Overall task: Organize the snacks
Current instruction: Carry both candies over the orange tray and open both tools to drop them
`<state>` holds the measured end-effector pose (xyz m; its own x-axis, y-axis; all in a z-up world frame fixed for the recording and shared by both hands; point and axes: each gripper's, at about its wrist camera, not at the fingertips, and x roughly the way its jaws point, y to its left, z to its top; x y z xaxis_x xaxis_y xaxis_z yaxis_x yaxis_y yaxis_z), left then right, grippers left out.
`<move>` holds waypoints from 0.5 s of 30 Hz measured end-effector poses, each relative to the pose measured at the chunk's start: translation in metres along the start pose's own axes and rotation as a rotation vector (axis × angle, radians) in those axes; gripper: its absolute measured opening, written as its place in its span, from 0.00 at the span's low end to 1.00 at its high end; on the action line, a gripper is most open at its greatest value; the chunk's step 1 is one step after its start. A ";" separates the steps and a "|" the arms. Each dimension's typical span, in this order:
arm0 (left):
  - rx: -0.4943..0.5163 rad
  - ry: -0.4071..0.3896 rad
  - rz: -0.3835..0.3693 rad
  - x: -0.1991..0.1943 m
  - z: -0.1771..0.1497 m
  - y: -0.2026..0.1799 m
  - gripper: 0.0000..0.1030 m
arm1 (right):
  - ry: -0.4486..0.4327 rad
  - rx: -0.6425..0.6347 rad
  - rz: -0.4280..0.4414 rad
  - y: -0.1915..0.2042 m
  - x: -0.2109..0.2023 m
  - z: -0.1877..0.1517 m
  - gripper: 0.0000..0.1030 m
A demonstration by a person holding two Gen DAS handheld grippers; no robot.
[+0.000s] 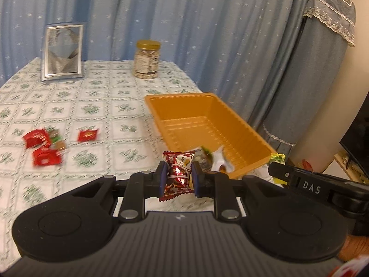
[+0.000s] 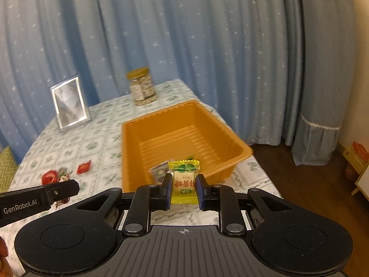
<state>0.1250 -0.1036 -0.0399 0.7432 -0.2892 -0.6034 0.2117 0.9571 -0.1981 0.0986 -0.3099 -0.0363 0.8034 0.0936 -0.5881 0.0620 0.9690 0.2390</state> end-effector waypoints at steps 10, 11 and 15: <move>0.026 0.019 -0.039 0.056 0.017 -0.024 0.19 | -0.017 0.014 -0.009 -0.021 0.033 0.029 0.21; 0.028 0.021 -0.041 0.061 0.018 -0.026 0.19 | -0.017 0.015 -0.009 -0.022 0.036 0.031 0.21; 0.039 0.025 -0.045 0.080 0.023 -0.030 0.19 | -0.015 0.009 -0.009 -0.026 0.050 0.040 0.21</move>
<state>0.1924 -0.1551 -0.0649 0.7165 -0.3321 -0.6135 0.2694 0.9429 -0.1958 0.1609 -0.3394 -0.0416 0.8118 0.0814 -0.5783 0.0746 0.9677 0.2410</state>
